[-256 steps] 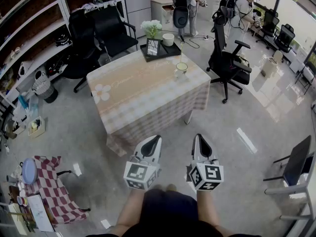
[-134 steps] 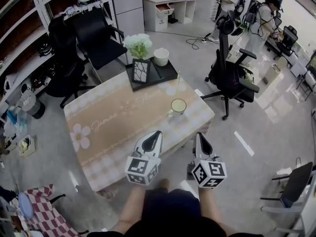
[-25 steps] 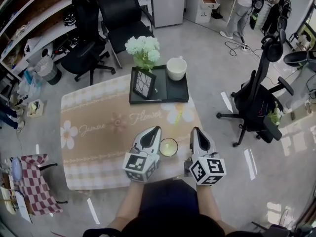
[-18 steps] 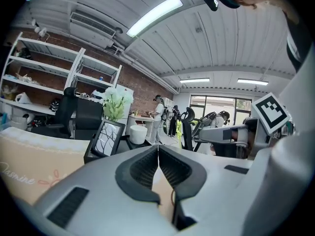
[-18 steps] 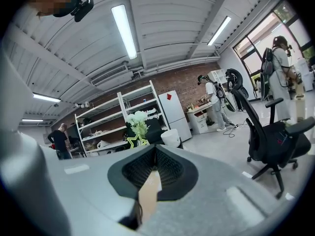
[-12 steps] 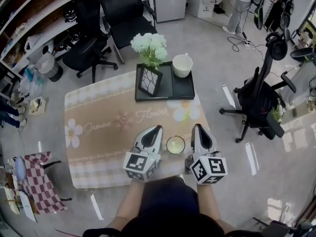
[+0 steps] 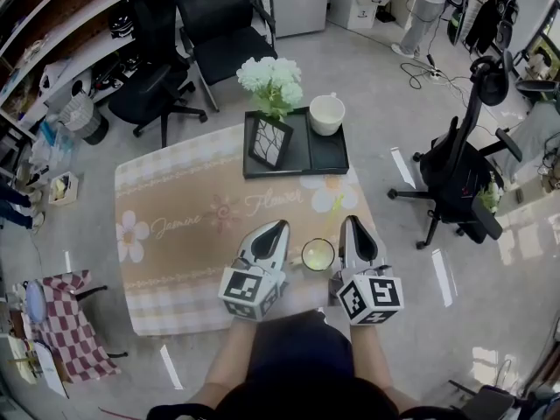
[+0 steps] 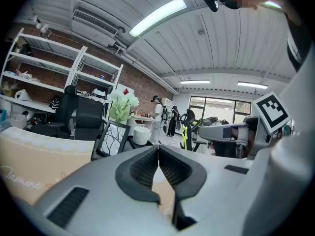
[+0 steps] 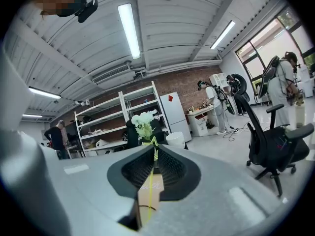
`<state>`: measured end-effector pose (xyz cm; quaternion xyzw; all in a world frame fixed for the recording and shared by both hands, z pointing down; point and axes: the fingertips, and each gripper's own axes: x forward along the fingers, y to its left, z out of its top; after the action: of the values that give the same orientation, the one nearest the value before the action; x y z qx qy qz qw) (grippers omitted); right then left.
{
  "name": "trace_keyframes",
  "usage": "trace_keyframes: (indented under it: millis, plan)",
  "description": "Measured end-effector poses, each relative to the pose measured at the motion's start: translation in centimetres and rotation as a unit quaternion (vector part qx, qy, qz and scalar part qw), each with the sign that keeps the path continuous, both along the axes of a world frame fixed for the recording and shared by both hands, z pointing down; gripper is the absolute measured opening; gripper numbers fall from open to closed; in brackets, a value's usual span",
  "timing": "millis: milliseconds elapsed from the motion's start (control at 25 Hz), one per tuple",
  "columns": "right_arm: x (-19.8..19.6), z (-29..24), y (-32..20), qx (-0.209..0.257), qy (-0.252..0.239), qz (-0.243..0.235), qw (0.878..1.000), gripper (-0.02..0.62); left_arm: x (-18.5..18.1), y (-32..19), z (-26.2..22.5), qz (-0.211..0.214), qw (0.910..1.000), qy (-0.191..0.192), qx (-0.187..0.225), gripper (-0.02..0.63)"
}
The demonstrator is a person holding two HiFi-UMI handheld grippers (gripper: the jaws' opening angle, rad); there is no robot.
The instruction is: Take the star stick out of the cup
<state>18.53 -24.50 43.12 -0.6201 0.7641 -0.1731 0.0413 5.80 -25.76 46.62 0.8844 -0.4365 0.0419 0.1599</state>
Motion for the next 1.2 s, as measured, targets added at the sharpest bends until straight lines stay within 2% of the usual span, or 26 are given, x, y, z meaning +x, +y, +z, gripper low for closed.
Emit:
trace_keyframes:
  millis: [640,1200]
  plan:
    - [-2.5,0.2,-0.9,-0.014,0.017,-0.026,0.999,0.167,-1.4,-0.3,0.0,-0.010,0.9999,0.005,-0.002,0.012]
    - [-2.6,1.0,-2.6,-0.025,0.020,-0.033,0.999,0.172,-2.3,-1.2,0.7,-0.031,0.9995,0.005,-0.009,0.012]
